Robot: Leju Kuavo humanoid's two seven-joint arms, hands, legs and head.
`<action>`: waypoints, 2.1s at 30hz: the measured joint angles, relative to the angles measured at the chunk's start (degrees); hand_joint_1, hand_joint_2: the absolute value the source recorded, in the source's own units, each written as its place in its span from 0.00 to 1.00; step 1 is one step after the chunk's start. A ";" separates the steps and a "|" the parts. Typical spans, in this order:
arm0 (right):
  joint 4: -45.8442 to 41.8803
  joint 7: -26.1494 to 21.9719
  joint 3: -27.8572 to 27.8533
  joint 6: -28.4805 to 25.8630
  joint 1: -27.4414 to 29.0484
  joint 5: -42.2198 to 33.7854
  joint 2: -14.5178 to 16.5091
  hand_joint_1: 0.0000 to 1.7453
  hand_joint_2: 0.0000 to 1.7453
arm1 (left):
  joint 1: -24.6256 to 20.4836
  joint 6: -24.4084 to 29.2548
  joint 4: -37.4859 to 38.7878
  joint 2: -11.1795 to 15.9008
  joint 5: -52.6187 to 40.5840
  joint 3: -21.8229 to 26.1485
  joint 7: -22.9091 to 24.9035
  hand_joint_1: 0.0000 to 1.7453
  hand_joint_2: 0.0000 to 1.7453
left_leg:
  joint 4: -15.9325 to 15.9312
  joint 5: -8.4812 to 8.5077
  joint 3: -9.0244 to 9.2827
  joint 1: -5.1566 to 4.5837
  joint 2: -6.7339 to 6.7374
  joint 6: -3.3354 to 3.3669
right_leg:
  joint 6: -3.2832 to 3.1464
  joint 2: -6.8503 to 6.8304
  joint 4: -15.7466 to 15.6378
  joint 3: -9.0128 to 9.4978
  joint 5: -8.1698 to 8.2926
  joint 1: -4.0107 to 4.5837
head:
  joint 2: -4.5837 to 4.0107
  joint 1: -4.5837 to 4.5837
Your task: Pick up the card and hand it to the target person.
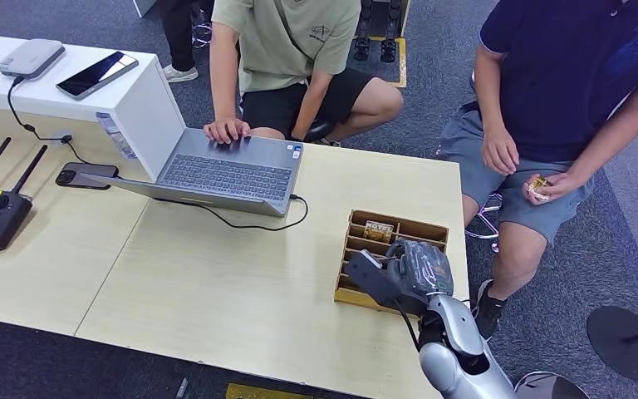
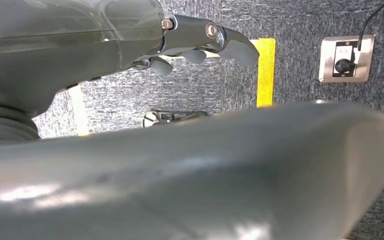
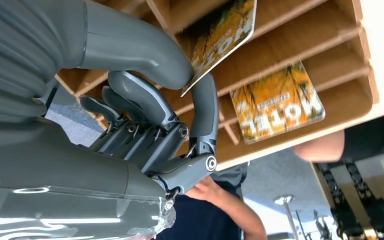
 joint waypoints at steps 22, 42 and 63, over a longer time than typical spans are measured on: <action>-13.22 1.78 -5.93 -3.62 3.79 2.16 -2.22 1.00 1.00 | 0.67 0.22 0.00 -0.17 0.10 0.21 -0.33 0.00 0.00 | 0.00 0.00 0.00 0.00 0.04 0.00 | 0.00 0.04 0.00 -0.01 0.00 0.00 | 0.00 0.01; -15.48 3.44 -13.31 -6.92 3.78 1.96 -4.00 1.00 1.00 | 0.54 0.24 0.00 -0.39 -0.31 0.20 0.59 0.00 0.00 | 0.01 0.00 -0.01 -0.01 0.04 0.00 | 0.00 0.04 -0.01 -0.01 0.00 0.00 | 0.00 0.02; -15.65 3.49 -15.88 -6.82 3.65 1.78 -4.34 0.83 1.00 | 0.27 0.07 0.00 -0.48 -1.05 0.19 0.93 0.00 0.00 | 0.00 0.00 -0.02 0.00 0.04 0.00 | 0.00 0.02 0.00 -0.01 0.00 0.00 | 0.00 0.00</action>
